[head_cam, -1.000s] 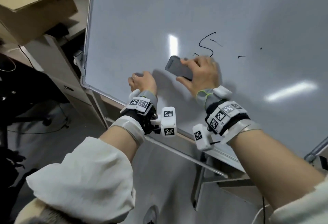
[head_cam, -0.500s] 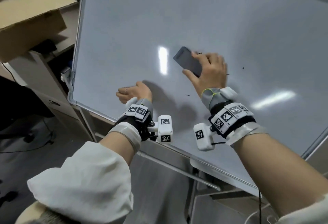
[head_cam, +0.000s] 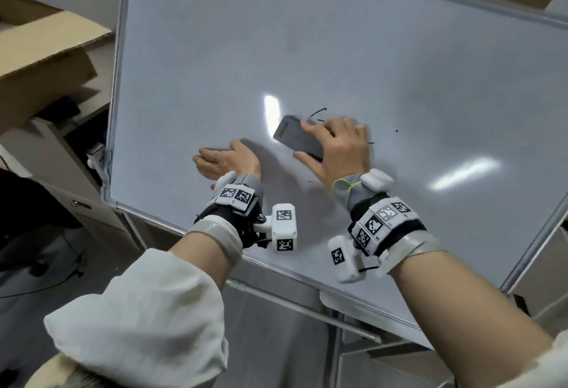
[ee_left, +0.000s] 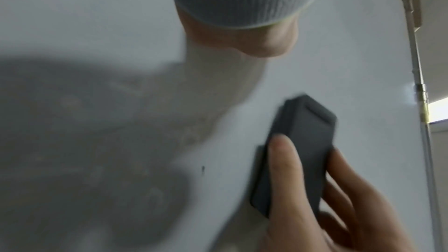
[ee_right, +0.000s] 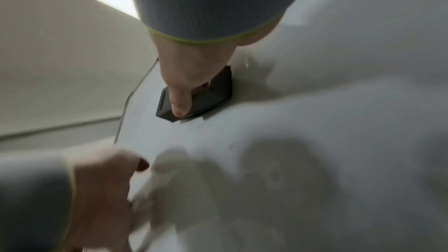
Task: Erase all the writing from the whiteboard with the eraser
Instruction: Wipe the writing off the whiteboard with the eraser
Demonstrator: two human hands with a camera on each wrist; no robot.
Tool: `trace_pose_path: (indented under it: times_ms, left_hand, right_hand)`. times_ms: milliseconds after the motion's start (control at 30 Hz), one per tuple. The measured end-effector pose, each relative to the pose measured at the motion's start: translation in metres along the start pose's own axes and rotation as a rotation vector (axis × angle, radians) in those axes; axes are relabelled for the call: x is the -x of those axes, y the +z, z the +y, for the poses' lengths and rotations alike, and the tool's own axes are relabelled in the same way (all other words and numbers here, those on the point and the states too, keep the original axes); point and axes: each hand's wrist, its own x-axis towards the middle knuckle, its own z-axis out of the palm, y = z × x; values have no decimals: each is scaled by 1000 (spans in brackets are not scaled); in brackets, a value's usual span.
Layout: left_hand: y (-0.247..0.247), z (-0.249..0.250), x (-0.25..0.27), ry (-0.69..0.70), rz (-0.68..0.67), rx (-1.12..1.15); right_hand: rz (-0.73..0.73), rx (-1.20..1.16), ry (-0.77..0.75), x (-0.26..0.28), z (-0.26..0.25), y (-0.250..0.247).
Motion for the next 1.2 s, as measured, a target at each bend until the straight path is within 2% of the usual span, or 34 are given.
trace_pose_path:
  times_ms: [100, 233, 333, 400, 467, 567, 633, 700, 800, 900, 1033, 1100, 1200]
  left_hand:
    - [0, 17, 11, 53, -26, 22]
    - [7, 10, 12, 151, -70, -18]
    - [6, -2, 4, 174, -81, -37]
    - [3, 0, 1, 168, -82, -24]
    - [2, 6, 0, 146, -85, -4]
    - [1, 5, 0, 143, -100, 9]
    - [1, -3, -1, 163, -108, 14]
    - [3, -15, -2, 154, -70, 24]
    - [4, -51, -2, 20, 82, 37]
    - [1, -83, 1, -34, 92, 18]
    - [-1, -73, 6, -7, 69, -14]
    - [1, -53, 18, 16, 29, 1]
    - [10, -30, 36, 75, -25, -3]
  right_hand:
    - [68, 95, 155, -20, 18, -13]
    - [108, 27, 263, -9, 5, -3]
    - [-7, -17, 47, 24, -16, 12]
    - [-68, -14, -27, 22, -14, 9]
    - [-8, 36, 62, -4, 1, -3]
    - [108, 46, 349, -41, 35, -23]
    - [126, 17, 395, -38, 40, -22]
    - [81, 7, 342, -14, 23, -9]
    - [-23, -40, 169, 52, -14, 20]
    - [-141, -98, 20, 111, -38, 33]
    - [-156, -67, -40, 111, -30, 20]
    - [-102, -20, 66, 89, -6, 3]
    - [62, 45, 357, 50, 46, -27]
